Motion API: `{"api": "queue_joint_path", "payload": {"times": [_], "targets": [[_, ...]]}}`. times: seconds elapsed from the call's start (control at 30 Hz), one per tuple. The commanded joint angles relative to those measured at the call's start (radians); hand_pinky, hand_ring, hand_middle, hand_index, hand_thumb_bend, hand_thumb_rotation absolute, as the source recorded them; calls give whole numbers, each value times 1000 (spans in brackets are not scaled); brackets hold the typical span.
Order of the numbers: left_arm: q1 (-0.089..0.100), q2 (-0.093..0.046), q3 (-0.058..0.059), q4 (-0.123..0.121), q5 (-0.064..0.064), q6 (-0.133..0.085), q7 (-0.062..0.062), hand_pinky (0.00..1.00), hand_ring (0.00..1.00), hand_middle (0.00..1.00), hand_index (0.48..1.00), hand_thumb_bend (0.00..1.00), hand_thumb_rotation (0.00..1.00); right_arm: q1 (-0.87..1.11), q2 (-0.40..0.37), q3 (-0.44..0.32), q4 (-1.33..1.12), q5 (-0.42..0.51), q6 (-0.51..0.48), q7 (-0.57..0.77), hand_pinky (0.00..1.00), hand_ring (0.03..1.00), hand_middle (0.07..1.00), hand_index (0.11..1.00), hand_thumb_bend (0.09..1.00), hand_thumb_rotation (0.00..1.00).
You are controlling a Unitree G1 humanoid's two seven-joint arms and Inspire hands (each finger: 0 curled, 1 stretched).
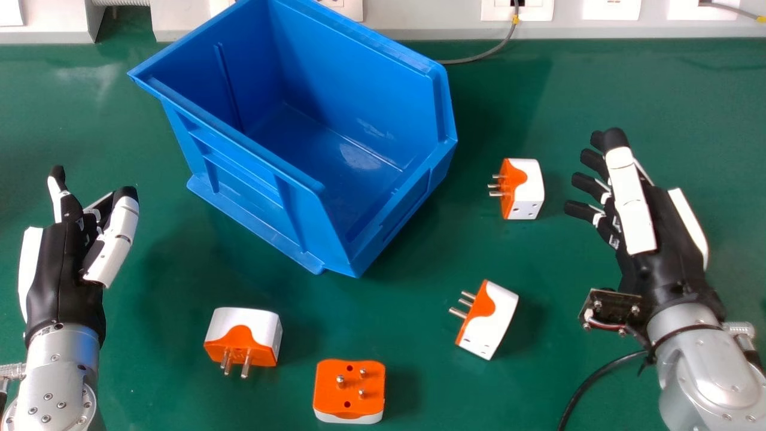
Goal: Pick all objects and put in blue box
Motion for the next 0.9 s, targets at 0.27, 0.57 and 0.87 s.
{"api": "queue_joint_path", "payload": {"times": [0.27,0.57,0.87], "targets": [[1,12,11,74,-49,-175,-117,912,923,909,934,287,787,-4,-12,21,-2,-58,-109,-14,826,912,943,947,422,952],[-21,18,11,153,-61,-269,-154,982,984,981,987,481,956,-10,-38,38,68,-116,-225,-9,961,982,989,989,413,943],[-16,1,4,138,-47,-266,-117,999,999,999,1000,516,998,-22,-55,36,121,-121,-267,1,998,999,1000,1000,430,952]]}}
